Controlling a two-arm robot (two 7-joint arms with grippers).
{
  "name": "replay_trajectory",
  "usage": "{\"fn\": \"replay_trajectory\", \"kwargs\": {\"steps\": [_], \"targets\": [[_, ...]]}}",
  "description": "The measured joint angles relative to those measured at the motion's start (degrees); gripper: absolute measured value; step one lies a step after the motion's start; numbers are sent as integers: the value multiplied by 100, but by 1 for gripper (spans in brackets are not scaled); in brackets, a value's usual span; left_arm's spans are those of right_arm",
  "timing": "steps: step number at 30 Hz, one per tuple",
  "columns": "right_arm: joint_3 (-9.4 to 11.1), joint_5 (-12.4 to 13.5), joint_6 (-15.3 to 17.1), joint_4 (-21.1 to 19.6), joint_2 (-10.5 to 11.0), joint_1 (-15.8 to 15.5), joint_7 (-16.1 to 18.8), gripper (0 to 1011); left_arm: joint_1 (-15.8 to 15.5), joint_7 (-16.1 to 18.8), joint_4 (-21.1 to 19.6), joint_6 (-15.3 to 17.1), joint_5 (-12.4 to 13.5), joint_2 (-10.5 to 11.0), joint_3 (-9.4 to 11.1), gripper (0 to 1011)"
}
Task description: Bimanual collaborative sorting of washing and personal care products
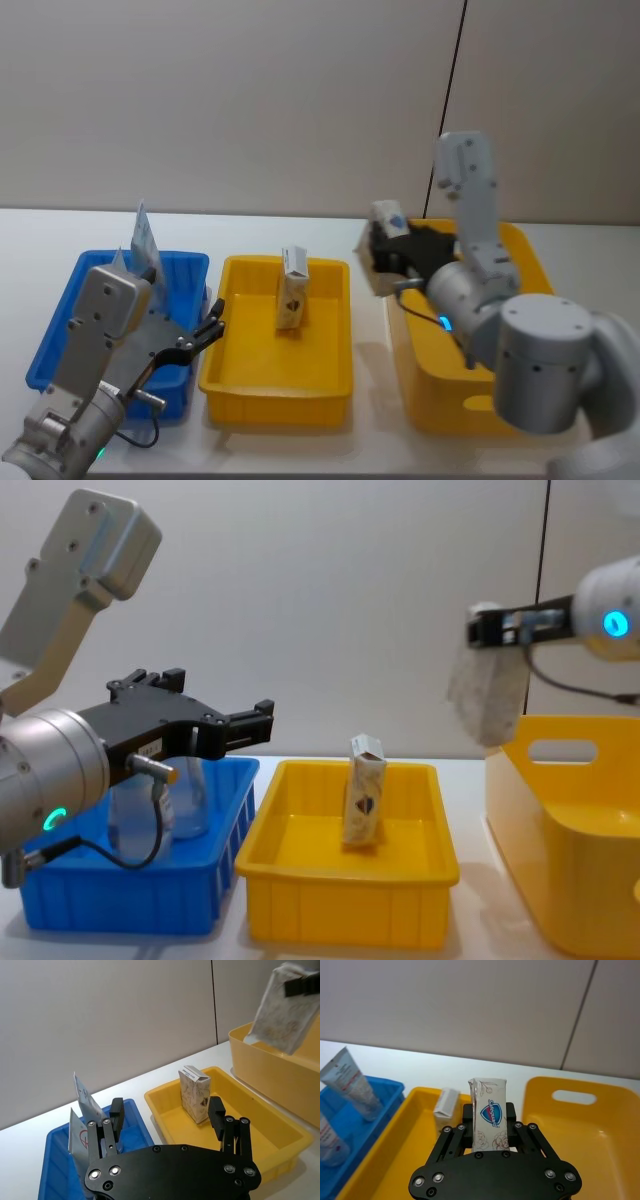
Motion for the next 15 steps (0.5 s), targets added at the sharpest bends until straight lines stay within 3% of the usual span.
{"fn": "replay_trajectory", "kwargs": {"steps": [15], "targets": [[533,-265,441,-1234,423,-699,-314,327,0,0,0,0,0,0,0,1001]]}}
